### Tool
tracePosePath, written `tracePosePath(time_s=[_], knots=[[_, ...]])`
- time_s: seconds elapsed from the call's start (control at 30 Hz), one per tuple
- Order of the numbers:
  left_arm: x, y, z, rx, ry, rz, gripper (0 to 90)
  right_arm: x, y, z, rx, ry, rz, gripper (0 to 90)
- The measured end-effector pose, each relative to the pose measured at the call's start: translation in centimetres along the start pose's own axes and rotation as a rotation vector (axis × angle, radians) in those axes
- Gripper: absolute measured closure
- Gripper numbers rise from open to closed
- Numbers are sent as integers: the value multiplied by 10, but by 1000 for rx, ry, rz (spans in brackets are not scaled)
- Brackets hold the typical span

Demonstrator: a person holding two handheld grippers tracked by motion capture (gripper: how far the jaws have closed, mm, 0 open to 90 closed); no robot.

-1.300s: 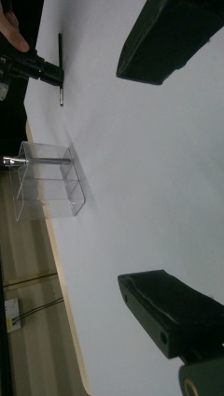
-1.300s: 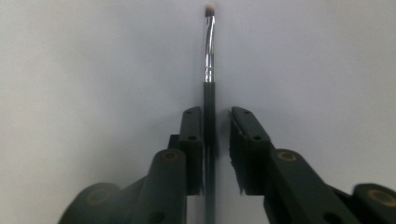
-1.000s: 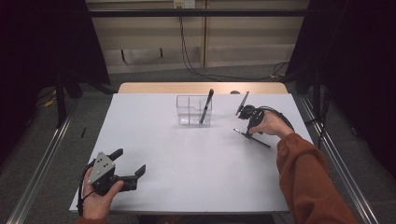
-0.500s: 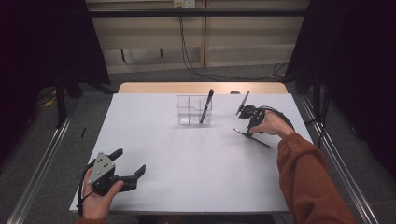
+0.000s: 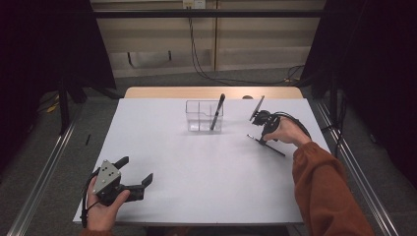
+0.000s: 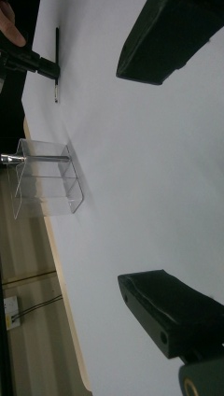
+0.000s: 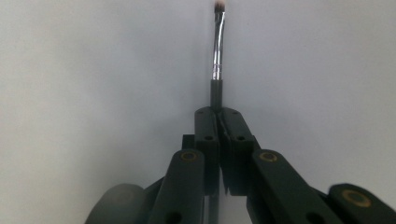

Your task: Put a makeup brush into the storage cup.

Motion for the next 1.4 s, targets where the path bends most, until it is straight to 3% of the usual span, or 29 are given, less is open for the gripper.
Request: tracePosePath(time_s=[0.47, 0.73, 1.07, 1.4], knots=[[0, 0, 0, 0, 0, 0, 30, -19, -3, -5, 48, -76, -20, 869], [0, 0, 0, -1, 1, 1, 30, -21, -5, -9, 74, -126, -31, 869], [1, 0, 0, -1, 0, 1, 30, -29, -9, -13, 150, -247, -34, 869], [0, 0, 0, -2, 0, 1, 30, -33, -4, -13, 162, -341, -39, 869]])
Point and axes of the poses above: each handheld gripper's, and its own axes: x roughly forward along the jaws, z roughly out of its top, y roughly to its left, the point moved 10 cm from there along x, roughly forward along the jaws, and after that the axes turned 13 degrees about y, right-handed, at the moved point
